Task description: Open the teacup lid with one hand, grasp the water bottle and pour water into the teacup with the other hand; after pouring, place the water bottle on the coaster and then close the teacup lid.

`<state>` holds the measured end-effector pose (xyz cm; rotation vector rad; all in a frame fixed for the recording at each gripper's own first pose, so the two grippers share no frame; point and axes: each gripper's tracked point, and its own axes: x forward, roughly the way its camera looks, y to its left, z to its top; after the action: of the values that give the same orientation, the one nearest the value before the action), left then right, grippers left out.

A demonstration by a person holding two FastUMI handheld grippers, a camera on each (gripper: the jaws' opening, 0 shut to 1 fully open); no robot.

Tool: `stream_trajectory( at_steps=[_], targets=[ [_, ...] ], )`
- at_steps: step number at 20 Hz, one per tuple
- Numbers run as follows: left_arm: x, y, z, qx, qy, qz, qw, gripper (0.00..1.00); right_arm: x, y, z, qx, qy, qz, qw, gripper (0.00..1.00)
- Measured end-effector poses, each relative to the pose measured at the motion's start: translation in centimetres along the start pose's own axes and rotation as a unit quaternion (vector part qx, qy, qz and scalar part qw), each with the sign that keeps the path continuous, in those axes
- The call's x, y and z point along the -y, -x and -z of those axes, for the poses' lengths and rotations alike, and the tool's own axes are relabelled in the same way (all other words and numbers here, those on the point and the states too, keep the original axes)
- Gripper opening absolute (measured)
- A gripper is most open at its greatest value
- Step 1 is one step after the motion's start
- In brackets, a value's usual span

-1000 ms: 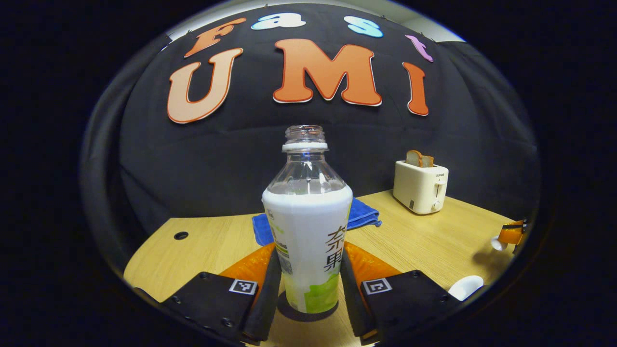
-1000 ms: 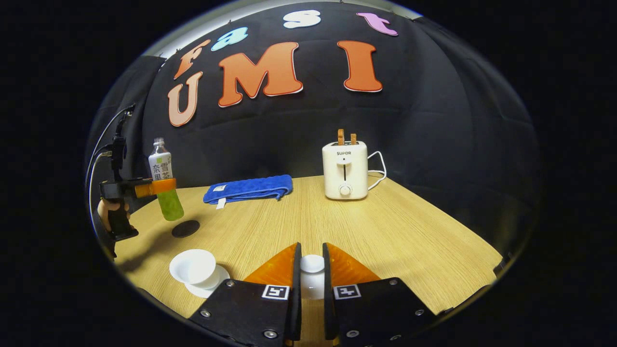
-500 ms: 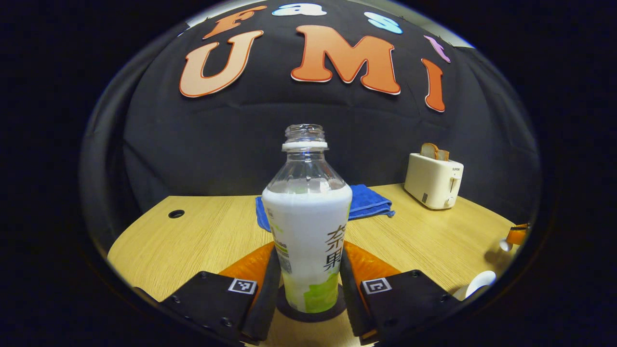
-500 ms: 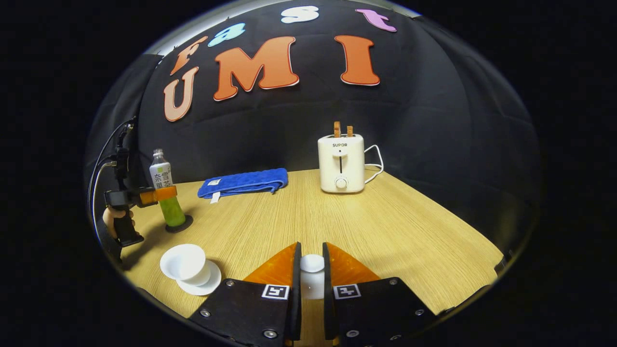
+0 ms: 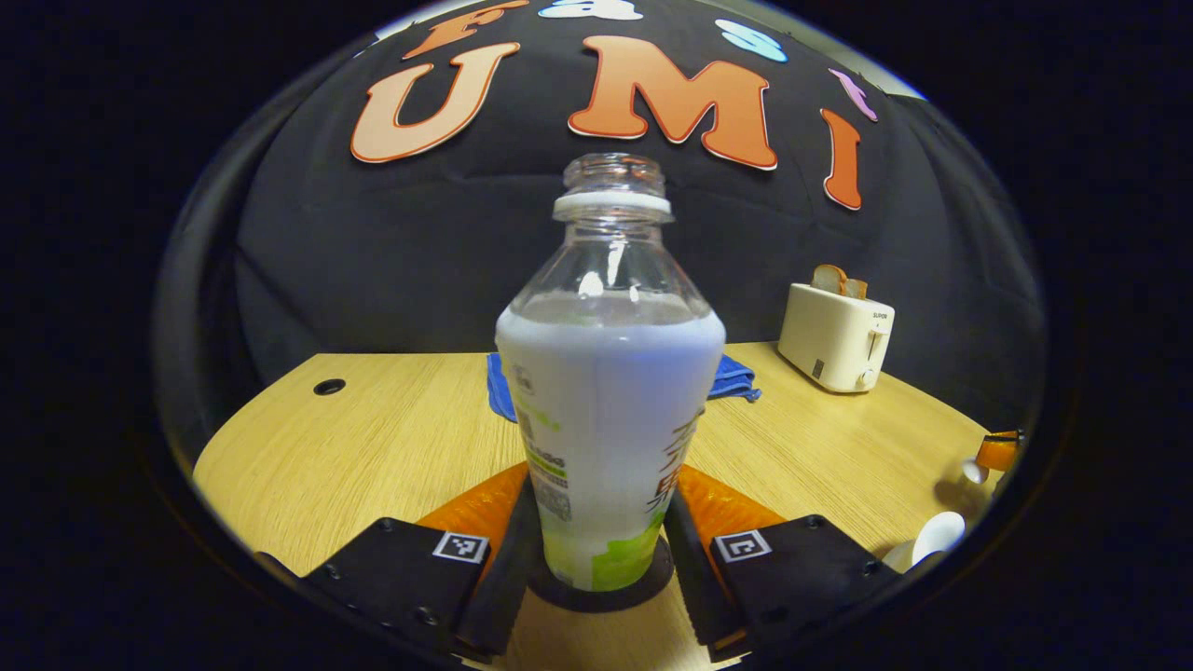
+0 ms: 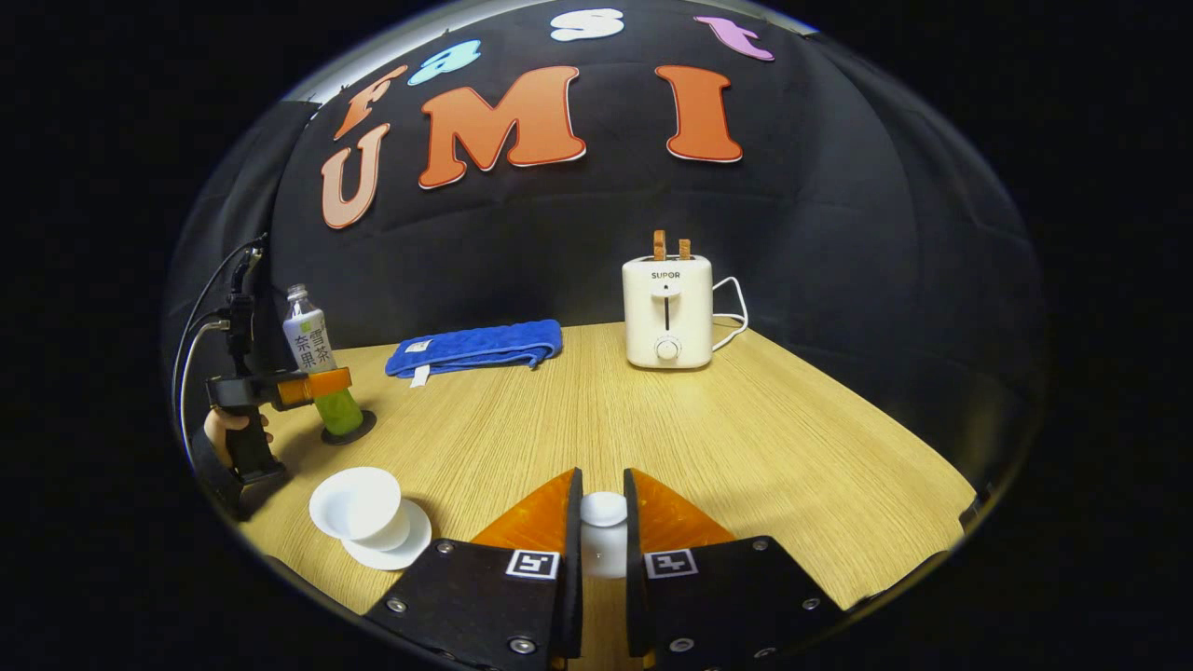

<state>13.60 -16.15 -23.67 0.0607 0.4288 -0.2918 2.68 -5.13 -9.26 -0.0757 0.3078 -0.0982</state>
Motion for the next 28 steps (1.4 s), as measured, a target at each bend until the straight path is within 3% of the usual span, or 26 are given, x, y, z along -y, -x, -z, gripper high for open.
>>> stream_trajectory(
  at_steps=[3, 4, 7, 14, 18, 22, 28],
  targets=[
    [0.0, 0.1, 0.2, -0.001, -0.003, -0.001, 1.000, 0.77, 0.0, 0.0, 0.0, 0.000, 0.001, 0.000, 1.000, 0.19],
    [0.1, 0.2, 0.0, 0.002, -0.004, -0.001, 1.000, 0.86, 0.0, -0.1, 0.0, -0.001, 0.001, 0.000, 1.000, 0.19],
    [0.0, 0.7, 0.2, 0.006, -0.013, -0.006, 1.000, 1.00, 0.0, -0.1, 0.0, 0.000, 0.000, 0.000, 1.000, 0.19],
    [-0.7, 5.2, 1.6, 0.017, 0.008, -0.026, 0.999, 1.00, -0.7, 0.4, -0.5, 0.013, 0.002, 0.000, 1.000, 0.19],
    [-0.9, 8.6, 1.7, 0.039, 0.026, -0.035, 0.998, 0.98, -3.0, 1.0, -1.5, 0.017, 0.006, -0.017, 1.000, 0.19],
    [-1.1, 11.7, 0.3, 0.085, 0.029, -0.044, 0.995, 0.97, -7.2, 1.9, -3.5, 0.043, 0.013, -0.057, 0.997, 0.19],
    [-1.6, 14.6, -0.7, 0.116, 0.023, -0.059, 0.991, 0.99, -13.7, 1.8, -2.4, 0.038, 0.034, -0.119, 0.992, 0.19]
  ],
)
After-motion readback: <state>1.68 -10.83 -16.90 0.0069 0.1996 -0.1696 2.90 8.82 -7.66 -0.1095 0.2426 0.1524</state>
